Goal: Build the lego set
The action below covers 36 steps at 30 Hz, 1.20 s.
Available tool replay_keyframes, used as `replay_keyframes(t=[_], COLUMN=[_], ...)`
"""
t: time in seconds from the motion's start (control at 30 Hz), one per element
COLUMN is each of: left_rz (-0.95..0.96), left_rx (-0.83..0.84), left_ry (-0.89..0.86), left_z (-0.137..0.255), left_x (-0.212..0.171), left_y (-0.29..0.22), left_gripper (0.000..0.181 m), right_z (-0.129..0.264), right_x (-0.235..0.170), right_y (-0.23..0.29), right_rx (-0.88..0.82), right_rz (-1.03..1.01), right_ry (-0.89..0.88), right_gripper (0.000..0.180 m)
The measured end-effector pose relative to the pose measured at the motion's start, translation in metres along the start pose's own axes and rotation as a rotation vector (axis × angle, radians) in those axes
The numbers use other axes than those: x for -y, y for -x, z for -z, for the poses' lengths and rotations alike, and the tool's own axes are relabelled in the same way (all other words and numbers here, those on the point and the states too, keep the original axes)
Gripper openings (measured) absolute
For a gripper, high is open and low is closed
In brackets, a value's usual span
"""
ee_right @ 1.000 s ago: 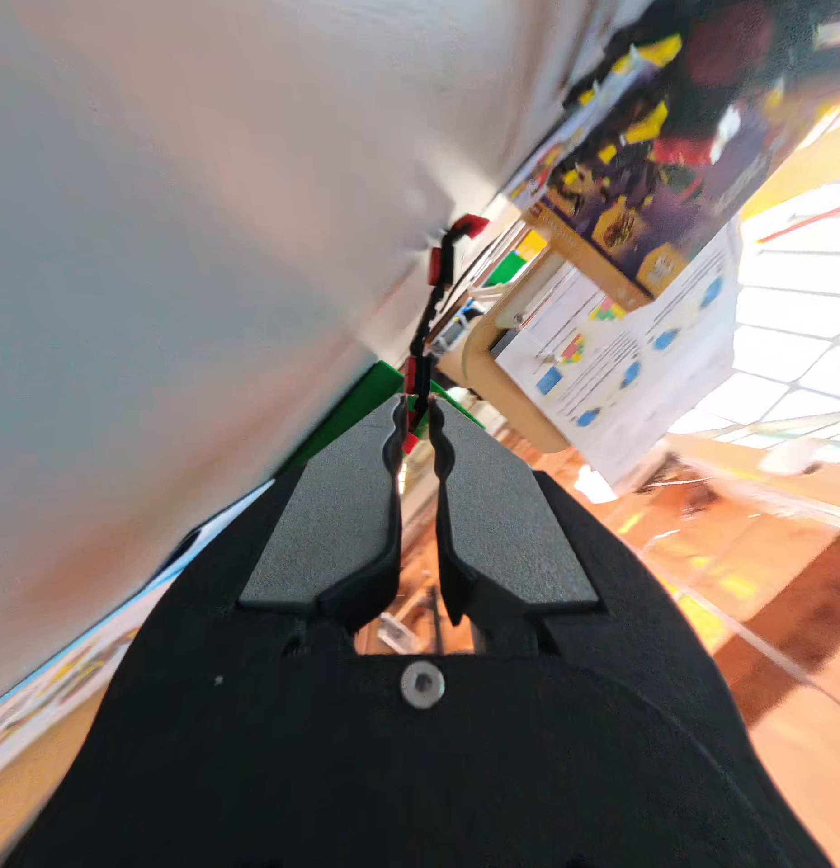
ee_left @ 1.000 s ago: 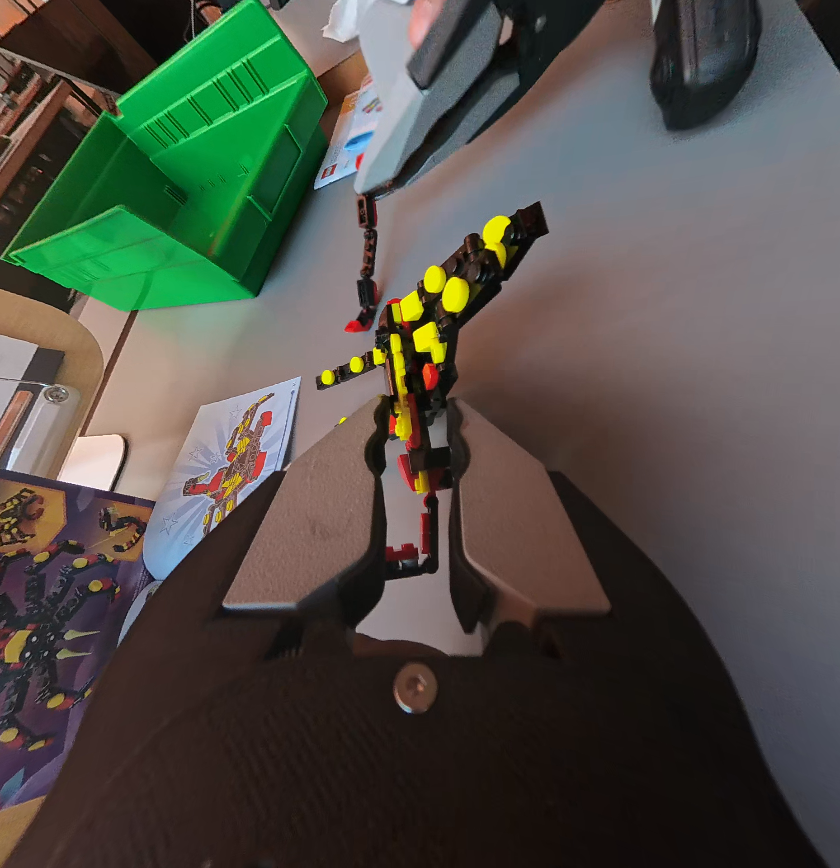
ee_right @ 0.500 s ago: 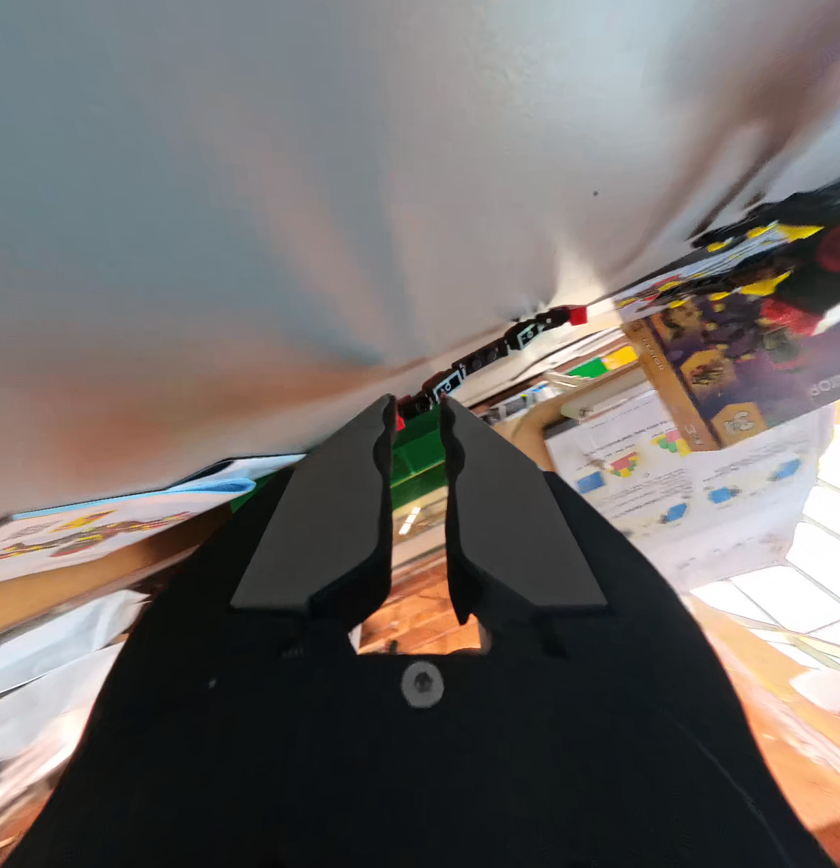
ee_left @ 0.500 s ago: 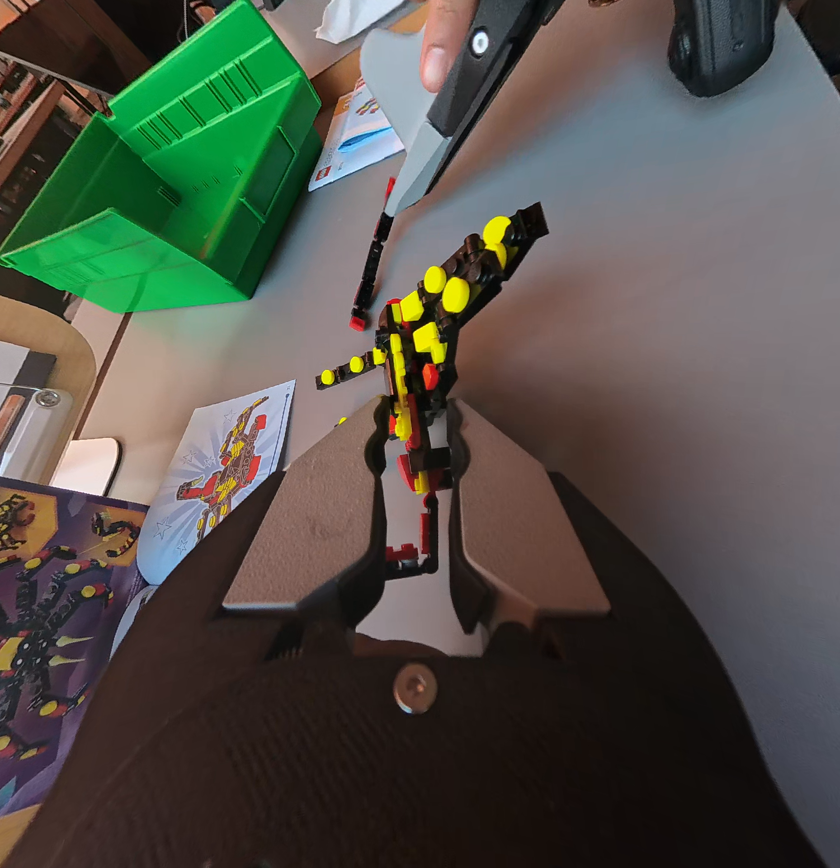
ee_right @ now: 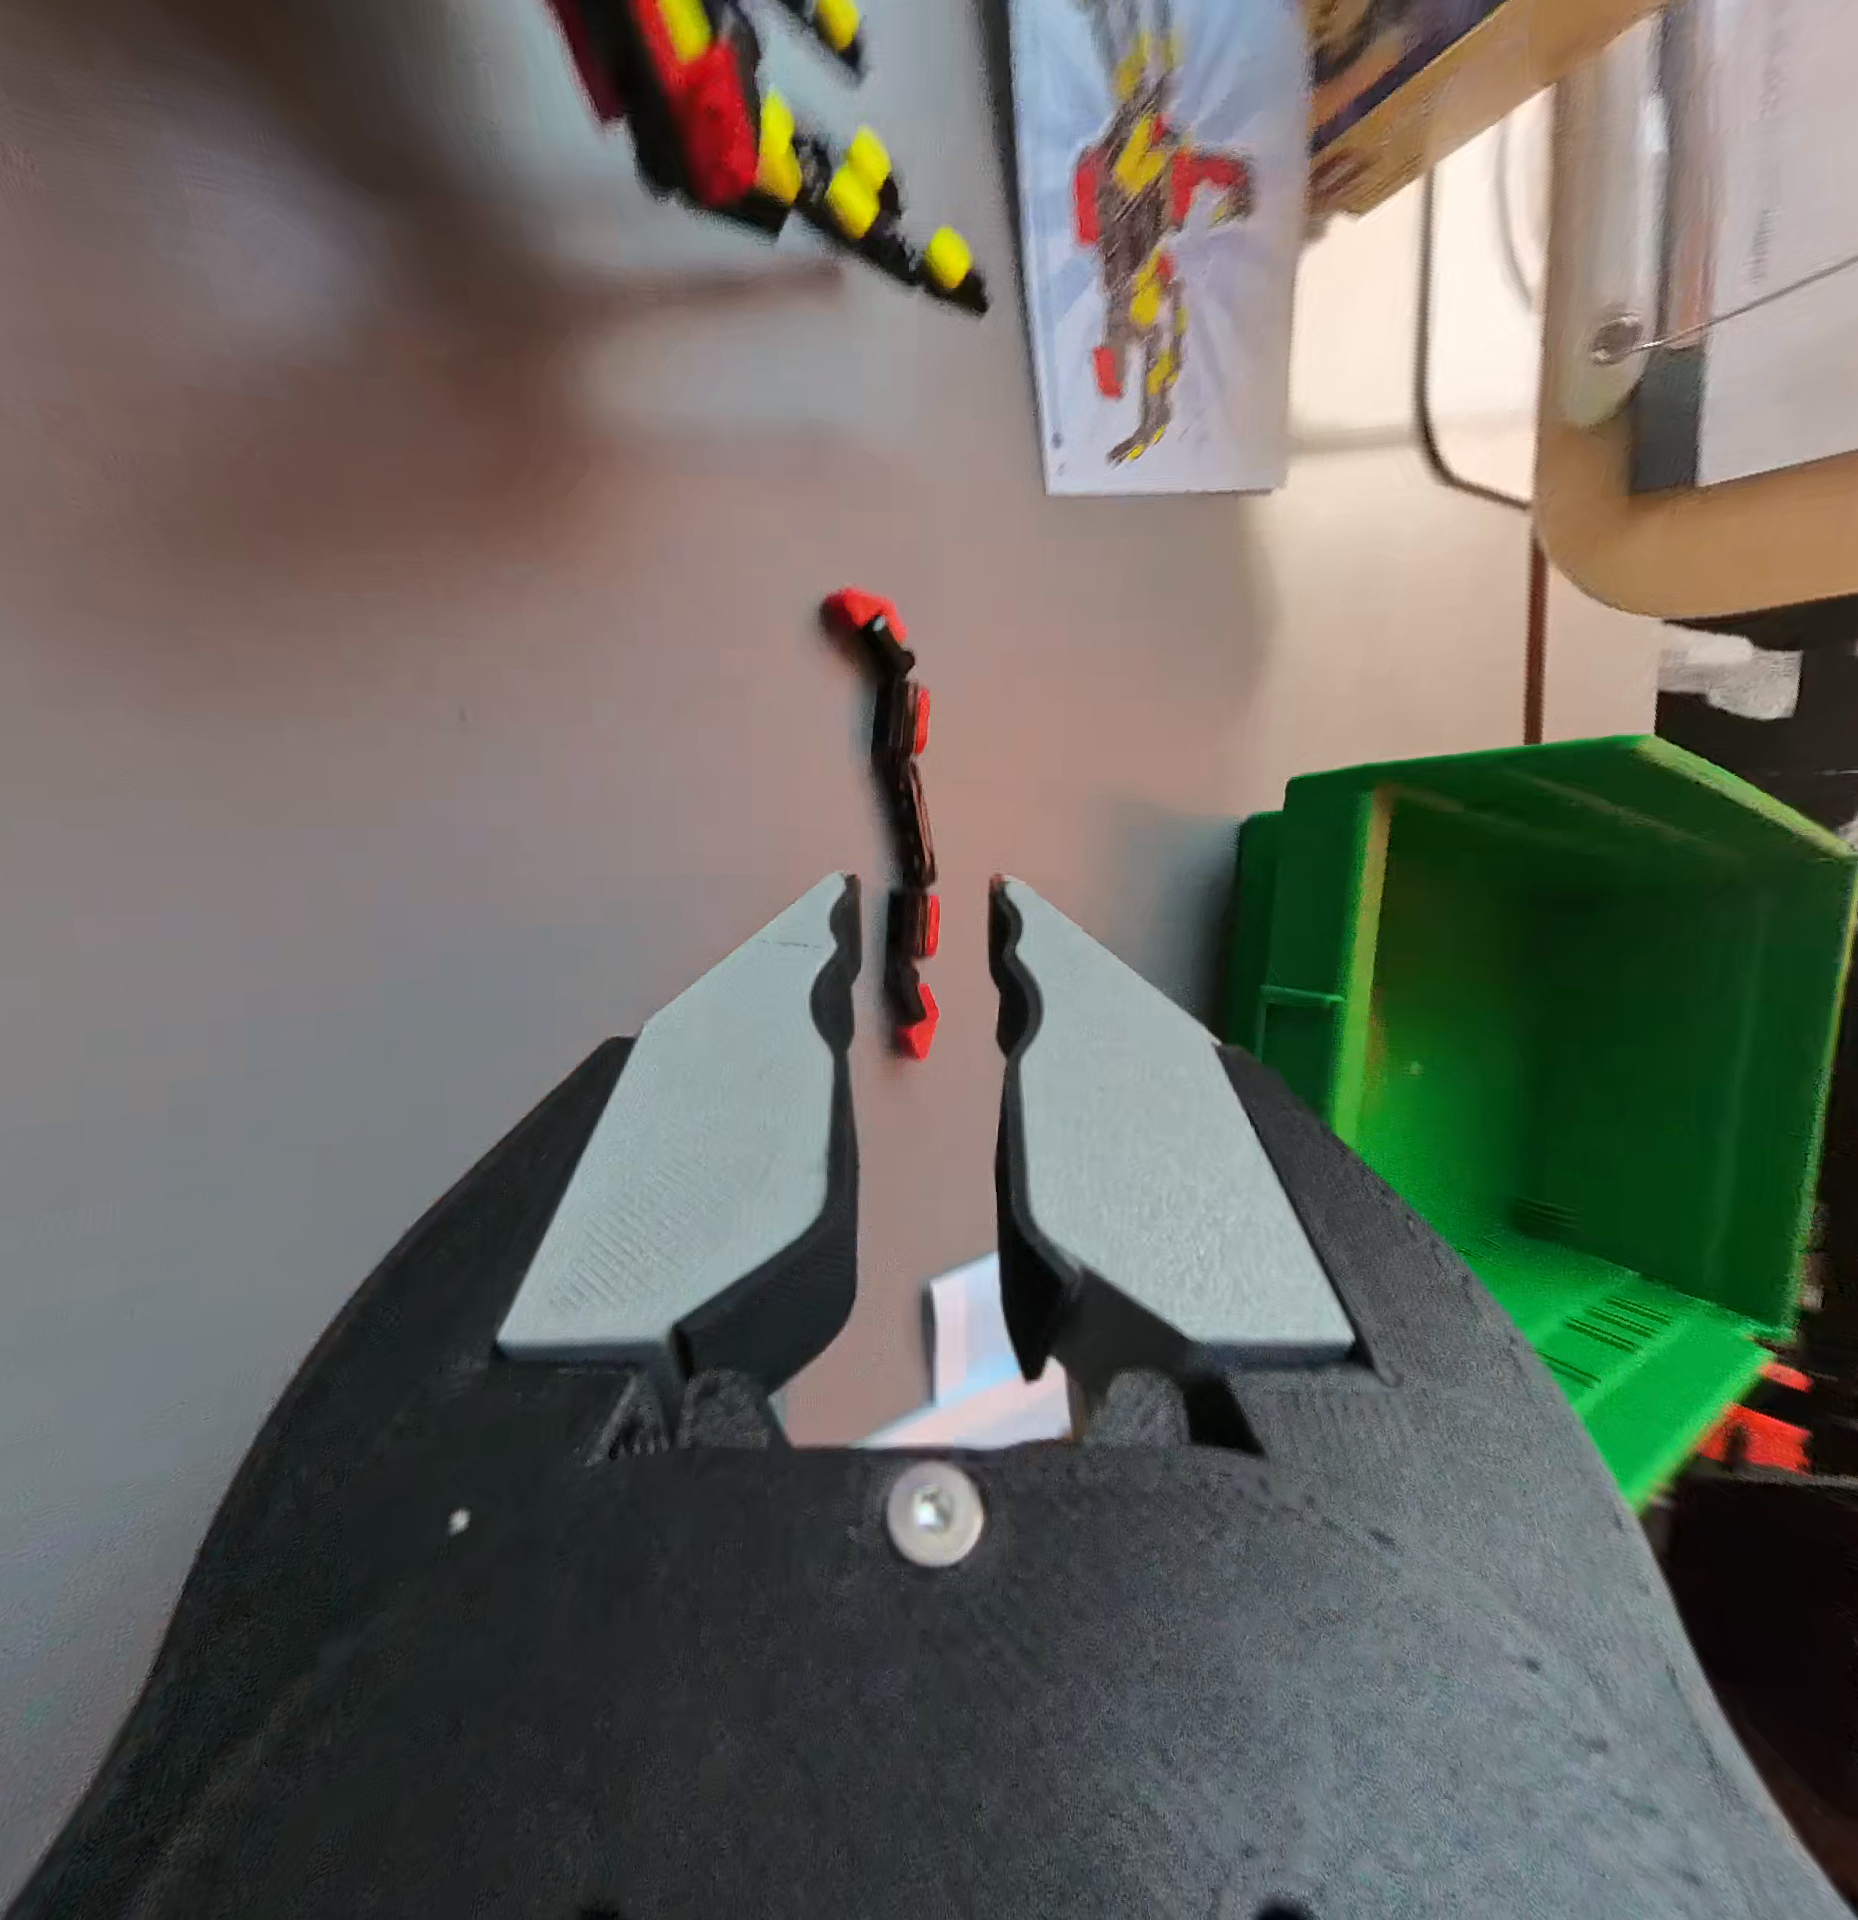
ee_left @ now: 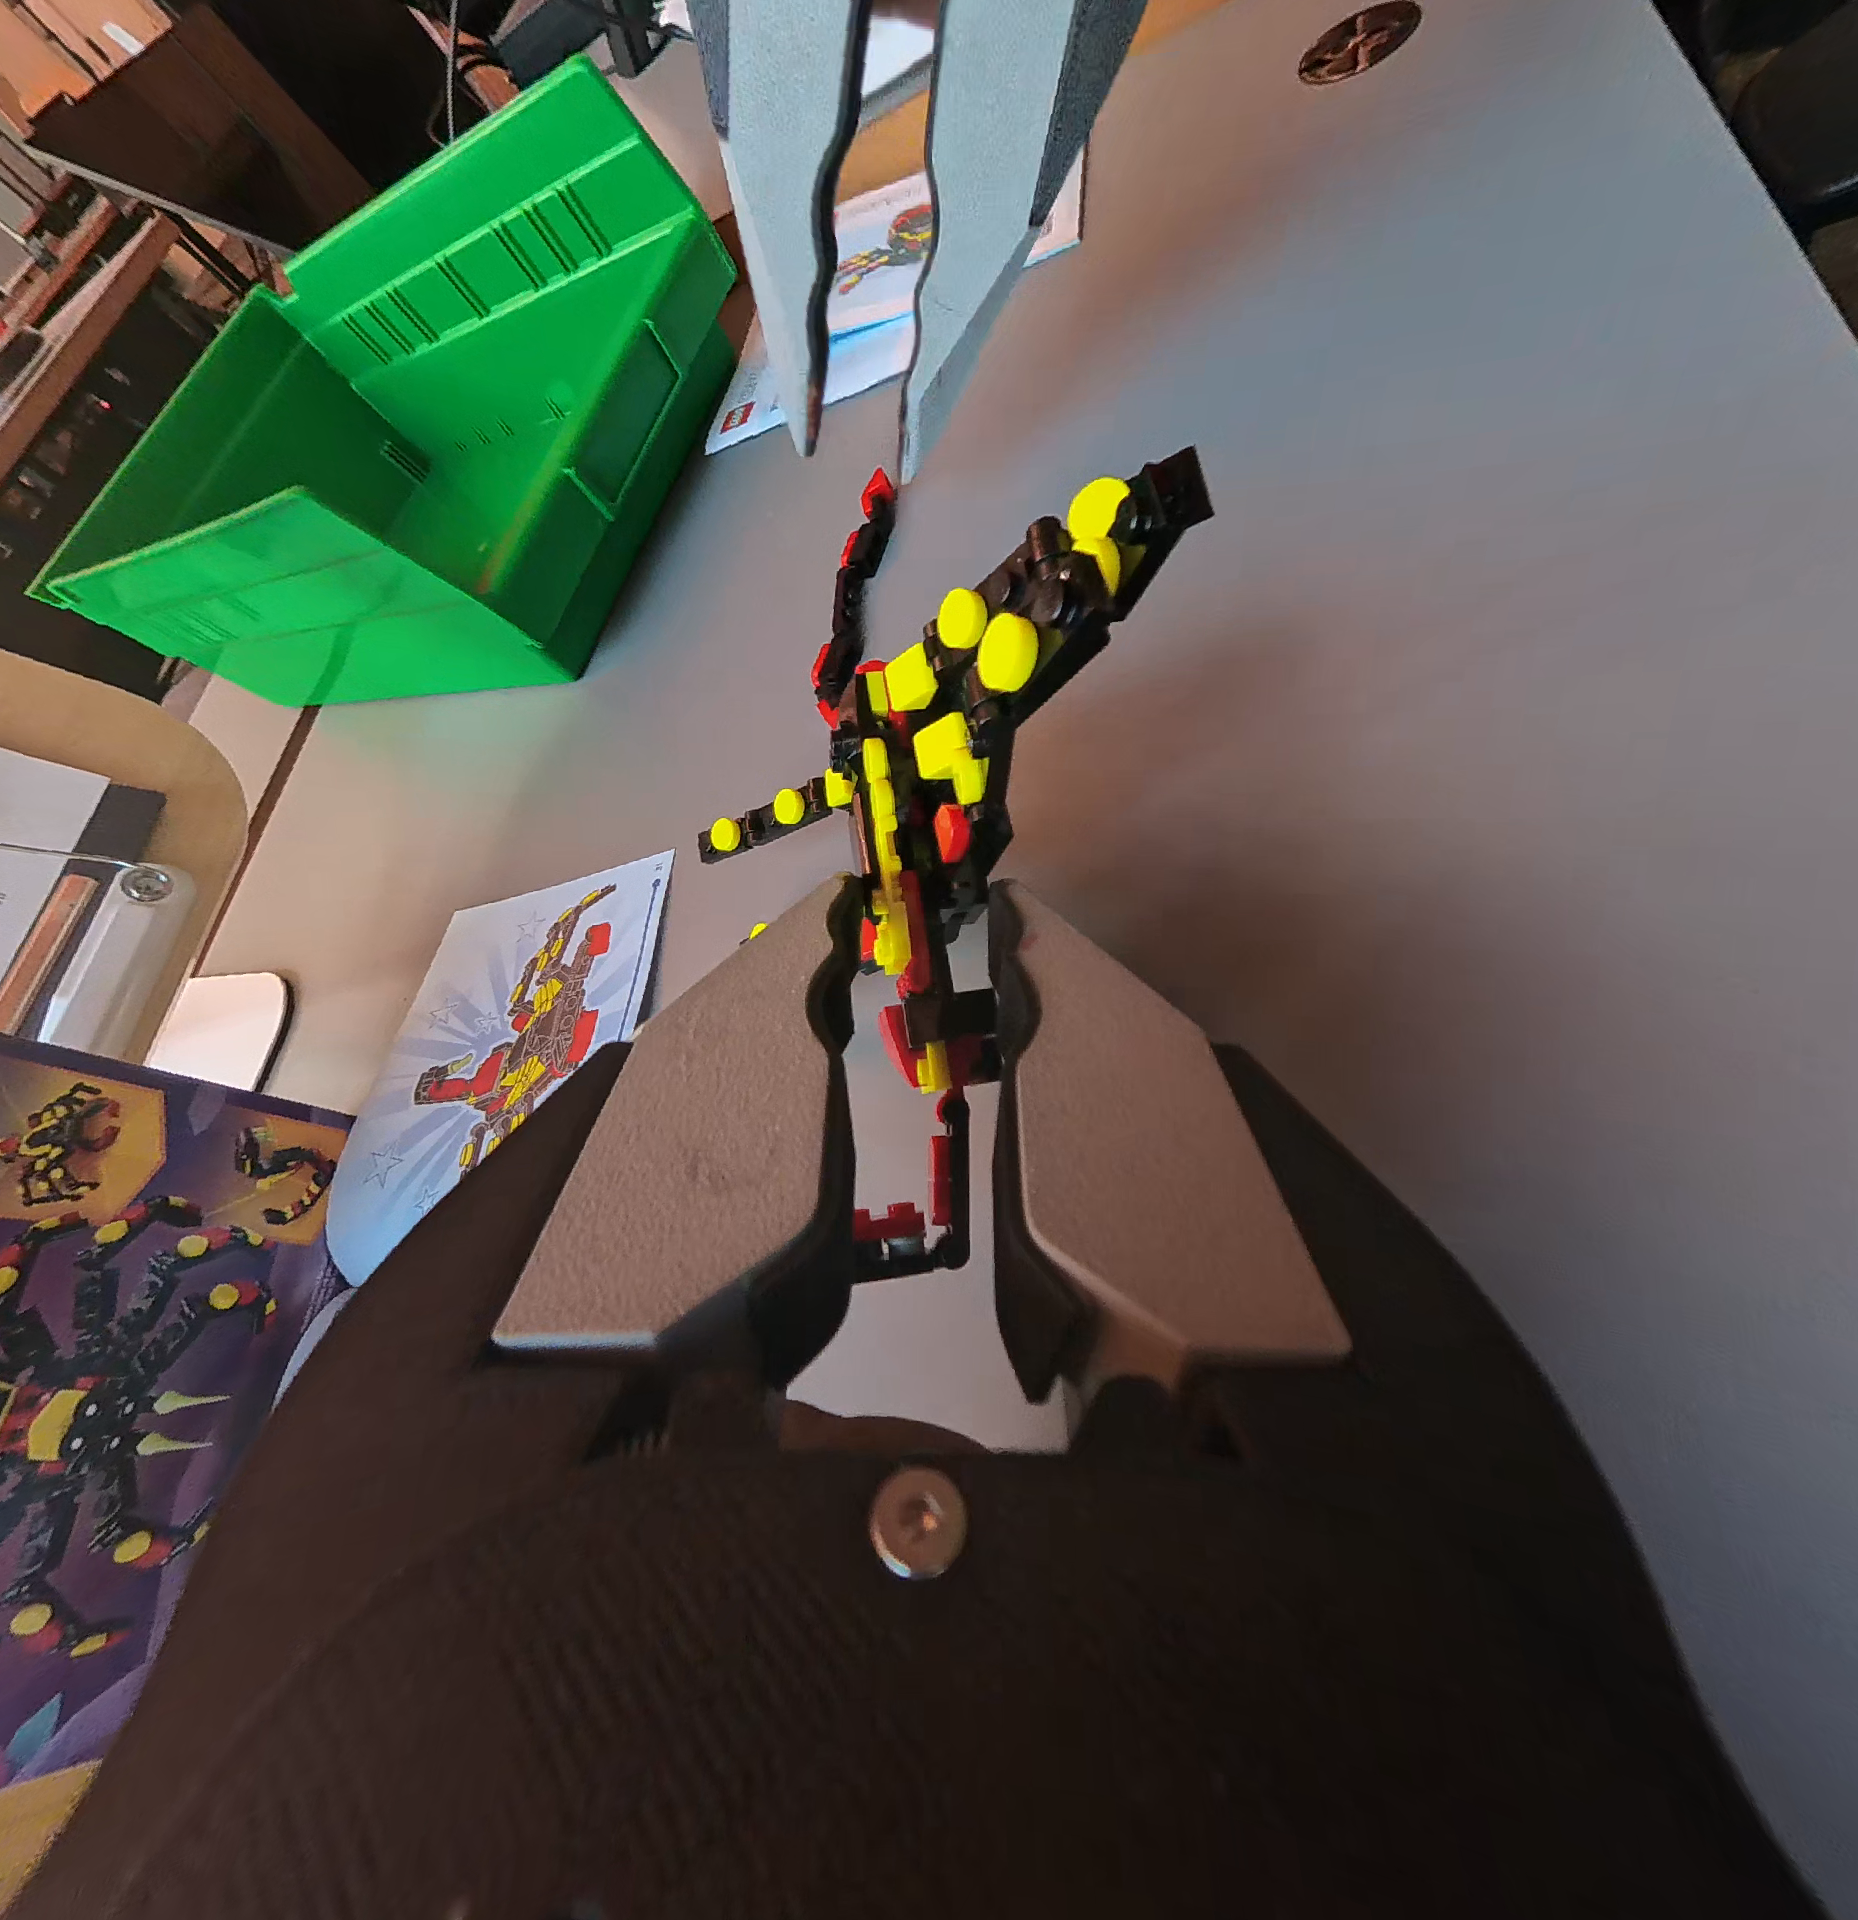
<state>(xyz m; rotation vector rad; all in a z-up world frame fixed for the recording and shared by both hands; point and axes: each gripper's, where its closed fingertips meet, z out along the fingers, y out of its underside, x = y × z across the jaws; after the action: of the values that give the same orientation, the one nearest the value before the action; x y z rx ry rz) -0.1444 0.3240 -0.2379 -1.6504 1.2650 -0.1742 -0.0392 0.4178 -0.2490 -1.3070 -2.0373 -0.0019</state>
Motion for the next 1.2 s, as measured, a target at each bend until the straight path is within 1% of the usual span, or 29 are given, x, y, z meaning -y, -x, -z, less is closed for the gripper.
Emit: replay_keyframes(t=[0.07, 0.13, 0.17, 0.2, 0.27, 0.5, 0.6, 0.7, 0.77, 0.9, 1.07, 1.2], left_rz=[0.014, 0.032, 0.039, 0.045, 0.053, 0.074, 0.083, 0.090, 0.092, 0.093, 0.090, 0.083], left_rx=[-0.007, -0.011, -0.015, -0.019, -0.023, -0.032, -0.034, -0.036, -0.038, -0.042, -0.040, -0.037], left_ry=[-0.008, -0.013, -0.015, -0.017, -0.013, -0.021, -0.024, -0.025, -0.026, -0.025, -0.027, -0.027], left_z=[-0.001, -0.002, -0.002, -0.002, -0.003, -0.003, -0.002, 0.000, 0.000, 0.000, 0.000, -0.001], left_x=[0.000, -0.001, -0.001, -0.002, -0.004, -0.005, -0.007, -0.008, -0.009, -0.009, -0.008, -0.008], left_y=[0.000, 0.001, 0.001, 0.001, 0.001, 0.002, 0.004, 0.005, 0.005, 0.005, 0.004, 0.004], left_gripper=[0.020, 0.020, 0.020, 0.020, 0.020, 0.020, 0.020, 0.020, 0.020, 0.020, 0.020, 0.021], right_z=[-0.005, -0.016, -0.023, -0.031, -0.040, -0.040, -0.038, -0.036, -0.035, -0.033, -0.028, -0.038], right_x=[0.003, -0.004, -0.008, -0.015, -0.019, -0.017, -0.016, -0.014, -0.013, -0.011, 0.005, 0.002], right_y=[-0.003, -0.004, 0.000, 0.002, -0.002, 0.003, 0.005, 0.007, 0.008, 0.003, 0.001, 0.003], right_rx=[-0.033, -0.022, 0.020, 0.071, 0.119, 0.513, 0.640, 0.705, 0.678, 0.549, 0.471, 0.423], right_rz=[-0.064, -0.088, -0.099, -0.114, -0.139, -0.222, -0.269, -0.313, -0.294, -0.243, -0.236, -0.219], right_ry=[-0.072, -0.065, -0.047, -0.013, -0.007, 0.026, 0.041, 0.044, 0.038, 0.019, -0.051, -0.047], right_gripper=[0.018, 0.001, 0.001, 0.008, 0.004, 0.004, 0.004, 0.004, 0.008, 0.016, 0.011, 0.011])
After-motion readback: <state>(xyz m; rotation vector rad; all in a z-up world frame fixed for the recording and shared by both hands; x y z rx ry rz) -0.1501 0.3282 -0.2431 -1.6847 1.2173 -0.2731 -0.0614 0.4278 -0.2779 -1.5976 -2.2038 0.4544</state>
